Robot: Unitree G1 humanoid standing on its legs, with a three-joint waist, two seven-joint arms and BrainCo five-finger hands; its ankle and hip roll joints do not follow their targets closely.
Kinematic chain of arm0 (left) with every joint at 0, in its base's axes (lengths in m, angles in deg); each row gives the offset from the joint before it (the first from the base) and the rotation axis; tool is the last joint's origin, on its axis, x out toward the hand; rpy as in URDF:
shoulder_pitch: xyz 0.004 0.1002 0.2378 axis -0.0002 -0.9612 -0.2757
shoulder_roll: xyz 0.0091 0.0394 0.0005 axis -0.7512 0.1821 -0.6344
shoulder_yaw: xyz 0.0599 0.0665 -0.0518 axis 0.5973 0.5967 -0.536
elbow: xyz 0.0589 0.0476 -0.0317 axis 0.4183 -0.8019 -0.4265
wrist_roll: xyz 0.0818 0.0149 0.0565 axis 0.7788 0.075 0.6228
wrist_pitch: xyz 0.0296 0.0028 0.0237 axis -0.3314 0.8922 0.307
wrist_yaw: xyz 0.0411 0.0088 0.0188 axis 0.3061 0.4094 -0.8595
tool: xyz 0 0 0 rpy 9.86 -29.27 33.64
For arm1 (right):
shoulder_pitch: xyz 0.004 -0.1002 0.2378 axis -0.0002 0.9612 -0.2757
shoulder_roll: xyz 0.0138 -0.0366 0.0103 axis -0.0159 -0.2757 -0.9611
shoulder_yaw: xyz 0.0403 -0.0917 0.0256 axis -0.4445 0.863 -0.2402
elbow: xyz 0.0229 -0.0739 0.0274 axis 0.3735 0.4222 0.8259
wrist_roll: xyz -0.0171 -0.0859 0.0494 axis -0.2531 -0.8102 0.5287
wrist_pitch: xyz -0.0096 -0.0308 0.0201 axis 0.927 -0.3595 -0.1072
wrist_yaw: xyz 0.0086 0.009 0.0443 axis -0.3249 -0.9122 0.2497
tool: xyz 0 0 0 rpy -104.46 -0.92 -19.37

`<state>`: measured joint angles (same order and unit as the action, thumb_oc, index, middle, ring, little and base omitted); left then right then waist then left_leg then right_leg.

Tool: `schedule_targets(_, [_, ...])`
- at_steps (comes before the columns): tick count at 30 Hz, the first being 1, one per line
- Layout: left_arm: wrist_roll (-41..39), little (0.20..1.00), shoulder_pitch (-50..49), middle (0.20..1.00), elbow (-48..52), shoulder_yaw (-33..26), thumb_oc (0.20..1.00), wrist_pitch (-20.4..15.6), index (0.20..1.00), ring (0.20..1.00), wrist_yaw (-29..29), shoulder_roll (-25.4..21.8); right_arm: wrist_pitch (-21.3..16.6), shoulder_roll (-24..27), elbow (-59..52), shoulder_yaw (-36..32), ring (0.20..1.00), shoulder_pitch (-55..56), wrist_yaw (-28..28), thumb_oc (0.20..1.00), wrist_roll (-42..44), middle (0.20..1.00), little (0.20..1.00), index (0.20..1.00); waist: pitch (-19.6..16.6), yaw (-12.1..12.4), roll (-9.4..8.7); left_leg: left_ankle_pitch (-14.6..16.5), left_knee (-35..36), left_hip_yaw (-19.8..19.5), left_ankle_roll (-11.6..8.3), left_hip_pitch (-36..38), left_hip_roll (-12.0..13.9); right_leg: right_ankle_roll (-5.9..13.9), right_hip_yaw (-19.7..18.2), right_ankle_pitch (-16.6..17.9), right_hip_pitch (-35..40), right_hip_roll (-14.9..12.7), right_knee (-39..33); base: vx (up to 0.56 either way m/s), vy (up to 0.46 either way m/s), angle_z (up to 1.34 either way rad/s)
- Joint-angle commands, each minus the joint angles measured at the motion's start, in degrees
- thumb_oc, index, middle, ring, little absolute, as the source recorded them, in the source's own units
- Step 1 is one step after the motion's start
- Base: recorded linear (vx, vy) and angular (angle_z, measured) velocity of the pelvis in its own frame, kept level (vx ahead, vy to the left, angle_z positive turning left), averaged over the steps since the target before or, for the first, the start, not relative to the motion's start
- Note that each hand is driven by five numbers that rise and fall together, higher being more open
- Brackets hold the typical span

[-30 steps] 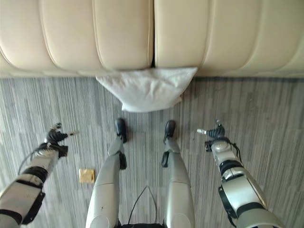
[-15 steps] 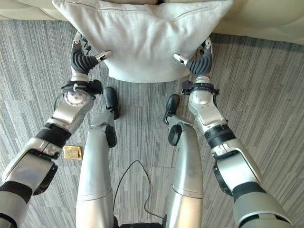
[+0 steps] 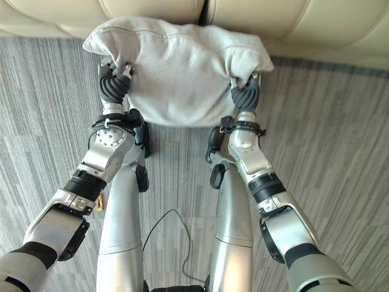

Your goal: Pick up all the scattered cushions and arrange them neatly on the sofa.

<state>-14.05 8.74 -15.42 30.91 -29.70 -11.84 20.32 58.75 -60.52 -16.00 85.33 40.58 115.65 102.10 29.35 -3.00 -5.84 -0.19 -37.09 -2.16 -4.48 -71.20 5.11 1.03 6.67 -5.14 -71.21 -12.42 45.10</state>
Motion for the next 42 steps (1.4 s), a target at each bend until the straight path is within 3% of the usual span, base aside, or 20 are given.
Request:
schedule_targets(1, [1.07, 0.2, -0.61, 0.2, 2.84, 5.96, 0.2, -4.97, 0.2, 0.2, 6.21, 7.0, -7.13, -4.61, -6.51, 3.59, 0.2, -1.16, -6.16, 0.2, -0.14, 0.2, 0.2, 0.2, -8.66, 1.27, 3.0, 8.96, -2.8, -3.57, -1.09, -2.9, 1.07, 3.98, -2.21, -5.47, -0.38, -0.27, -2.3, -0.1, -0.005, 0.09])
schedule_targets(6, [2.53, 0.2, -5.47, 0.2, 8.66, 3.83, 0.2, -5.37, 0.2, 0.2, 6.57, 5.35, -7.24, -4.33, -13.49, 2.8, 0.2, 3.54, -7.88, 0.2, -0.75, 0.2, 0.2, 0.2, -9.38, 1.63, 3.32, 6.17, 7.41, -2.8, -1.8, 8.67, 1.21, 4.79, -1.05, -3.35, 10.21, -0.6, -11.06, -0.06, 0.006, 0.06])
schedule_targets(7, [3.6, 0.2, -7.17, 0.2, 11.01, 2.94, 0.2, -5.43, 0.2, 0.2, 6.45, 4.87, -7.15, -3.87, -15.82, 2.38, 0.2, 5.81, -8.25, 0.2, -1.64, 0.2, 0.2, 0.2, -10.09, 1.7, 3.37, 3.34, 11.48, -2.44, -1.86, 12.42, 0.53, 4.89, -0.27, -0.6, 13.76, -0.9, -15.46, -0.08, 0.032, 0.0])
schedule_targets(8, [4.42, 0.2, -8.47, 0.2, 12.61, 2.44, 0.2, -5.4, 0.2, 0.2, 6.48, 4.59, -6.93, -3.51, -17.14, 2.11, 0.2, 7.44, -8.48, 0.2, -2.26, 0.2, 0.2, 0.2, -10.15, 1.8, 3.41, 2.58, 14.47, -2.31, -2.06, 16.16, 0.44, 5.24, 0.12, 0.03, 17.23, -0.86, -17.86, -0.07, 0.037, 0.03])
schedule_targets(12, [6.15, 0.2, -11.82, 0.2, 17.01, 1.23, 0.2, -5.46, 0.2, 0.2, 6.68, 3.24, -6.01, -2.51, -20.52, 1.42, 0.2, 11.65, -9.27, 0.2, -3.6, 0.2, 0.2, 0.2, -11.11, 2.11, 3.42, 1.27, 20.21, -1.72, -2.45, 25.57, 0.46, 6.02, 1.29, 1.78, 26.29, -1.24, -24.09, 0.06, 0.013, 0.08])
schedule_targets(16, [7.33, 0.2, -22.54, 0.2, 22.44, -0.19, 0.2, -5.37, 0.2, 0.2, 8.84, 2.18, -3.6, -0.97, -25.23, -0.45, 0.2, 22.11, -11.62, 0.2, -6.39, 0.2, 0.2, 0.2, -13.61, 2.28, 3.28, -0.61, 29.93, 0.14, -2.47, 44.69, 0.87, 7.35, 3.62, 4.45, 46.11, -1.78, -34.89, 0.19, 0.014, 0.01])
schedule_targets(21, [6.08, 0.2, -35.51, 0.2, 25.61, -3.4, 0.2, -4.38, 0.2, 0.2, 11.61, 1.4, -2.34, -0.21, -29.55, -4.23, 0.2, 33.29, -14.54, 0.2, -7.05, 0.2, 0.2, 0.2, -18.25, 2.17, 3.19, -0.67, 36.23, 2.42, -2.43, 57.83, 1.91, 8.57, 4.51, 5.47, 59.16, -1.14, -41.66, 0.21, 0.036, -0.02])
schedule_targets(28, [6.14, 0.2, -43.53, 0.2, 27.15, -6.67, 0.2, -2.9, 0.2, 0.2, 13.04, 0.96, -1.8, -0.23, -32.96, -7.05, 0.2, 40.32, -16.07, 0.2, -7.37, 0.2, 0.2, 0.2, -23.3, 2.4, 3.52, 0.32, 40.62, 4.76, -1.99, 67.08, 1.84, 9.37, 4.41, 5.8, 66.74, -0.52, -46.05, 0.14, 0.037, -0.12])
schedule_targets(34, [8.9, 0.2, -42.77, 0.2, 25.75, -6.39, 0.2, -1.48, 0.2, 0.2, 11.56, 1.06, -0.87, -0.26, -32.84, -5.76, 0.2, 38.95, -15.07, 0.2, -9.53, 0.2, 0.2, 0.2, -23.35, 2.97, 2.98, 2.14, 39.99, 5.25, -1.0, 69.86, 1.49, 9.45, 3.61, 5.51, 69.41, -0.56, -46.26, 0.1, 0.043, -0.12])
schedule_targets(39, [9.25, 0.2, -44.17, 0.2, 25.95, -7.03, 0.2, -1.41, 0.2, 0.2, 12.21, 0.2, -0.64, -0.18, -33.45, -6.54, 0.2, 39.38, -15.27, 0.2, -9.94, 0.2, 0.2, 0.2, -22.55, 3.2, 2.4, 3.76, 36.48, 4.25, 0.23, 67.62, 0.77, 9.49, 3.2, 4.48, 68.28, -1.14, -43.38, 0.03, 0.058, -0.05])
schedule_targets(42, [9.75, 0.2, -45.32, 0.2, 25.45, -7.56, 0.2, -1.01, 0.2, 0.2, 12.85, -0.21, -0.79, -0.27, -34.13, -8.68, 0.2, 41.89, -15.58, 0.2, -10.78, 0.2, 0.2, 0.2, -21.81, 3.0, 2.42, 5.04, 35.41, 3.13, 1.68, 67.53, -0.59, 9.91, 2.78, 4.37, 66.42, -2.56, -35.71, 0.07, 0.131, 0.08])
